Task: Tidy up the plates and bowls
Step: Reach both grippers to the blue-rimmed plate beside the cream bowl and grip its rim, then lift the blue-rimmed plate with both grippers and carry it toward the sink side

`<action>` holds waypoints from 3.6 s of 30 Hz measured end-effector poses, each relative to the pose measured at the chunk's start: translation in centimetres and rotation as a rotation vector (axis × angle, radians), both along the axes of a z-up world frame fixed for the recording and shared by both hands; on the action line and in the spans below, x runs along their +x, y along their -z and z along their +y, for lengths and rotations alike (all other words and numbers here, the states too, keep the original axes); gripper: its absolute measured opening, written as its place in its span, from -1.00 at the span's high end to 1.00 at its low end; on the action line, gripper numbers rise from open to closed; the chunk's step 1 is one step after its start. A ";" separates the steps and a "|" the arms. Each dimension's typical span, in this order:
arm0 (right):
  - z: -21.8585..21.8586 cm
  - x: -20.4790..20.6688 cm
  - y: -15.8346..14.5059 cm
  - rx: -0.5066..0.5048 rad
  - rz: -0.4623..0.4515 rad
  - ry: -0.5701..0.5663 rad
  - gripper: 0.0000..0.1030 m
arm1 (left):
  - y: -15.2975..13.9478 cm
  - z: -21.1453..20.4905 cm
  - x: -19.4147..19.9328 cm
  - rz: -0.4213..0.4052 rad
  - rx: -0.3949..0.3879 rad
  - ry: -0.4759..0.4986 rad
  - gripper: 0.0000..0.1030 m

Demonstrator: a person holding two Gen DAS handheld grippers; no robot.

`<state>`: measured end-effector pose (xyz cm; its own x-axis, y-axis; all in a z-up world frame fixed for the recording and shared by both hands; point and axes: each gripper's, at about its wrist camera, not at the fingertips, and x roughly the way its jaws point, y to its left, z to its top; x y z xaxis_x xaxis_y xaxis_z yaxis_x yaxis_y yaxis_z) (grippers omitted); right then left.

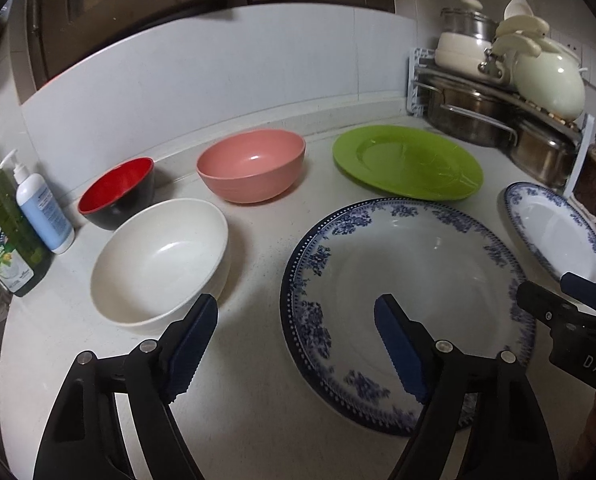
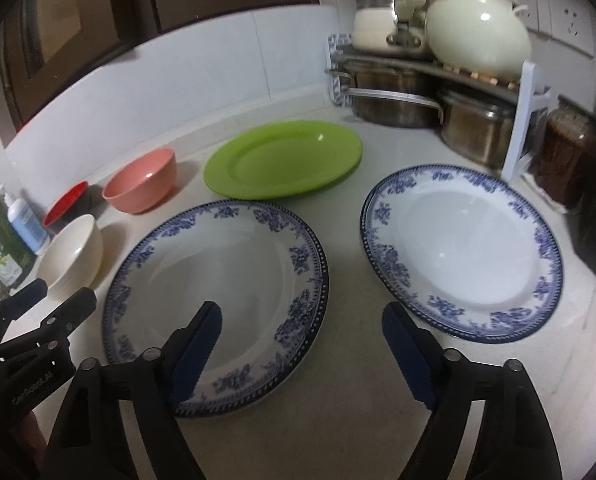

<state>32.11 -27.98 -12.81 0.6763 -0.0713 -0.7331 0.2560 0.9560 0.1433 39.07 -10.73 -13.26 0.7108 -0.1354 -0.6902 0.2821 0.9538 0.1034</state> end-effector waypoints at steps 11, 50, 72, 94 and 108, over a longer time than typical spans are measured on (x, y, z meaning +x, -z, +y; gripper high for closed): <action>-0.9 3.2 2.7 0.024 0.061 0.005 -0.30 | 2.2 -0.8 2.8 0.080 0.008 0.025 -0.27; 0.0 4.0 1.5 -0.046 0.112 -0.018 0.34 | 0.6 1.2 1.1 0.131 -0.017 0.008 0.28; 10.5 -1.5 -3.4 -0.060 0.083 -0.106 0.34 | -3.9 14.4 -6.2 0.077 -0.048 -0.095 0.28; 23.7 -4.1 -1.5 -0.048 0.137 -0.243 0.34 | -1.1 26.7 -9.9 0.154 -0.012 -0.230 0.28; 26.8 -3.4 1.9 -0.051 0.228 -0.279 0.34 | 2.4 28.6 -8.8 0.236 -0.009 -0.236 0.29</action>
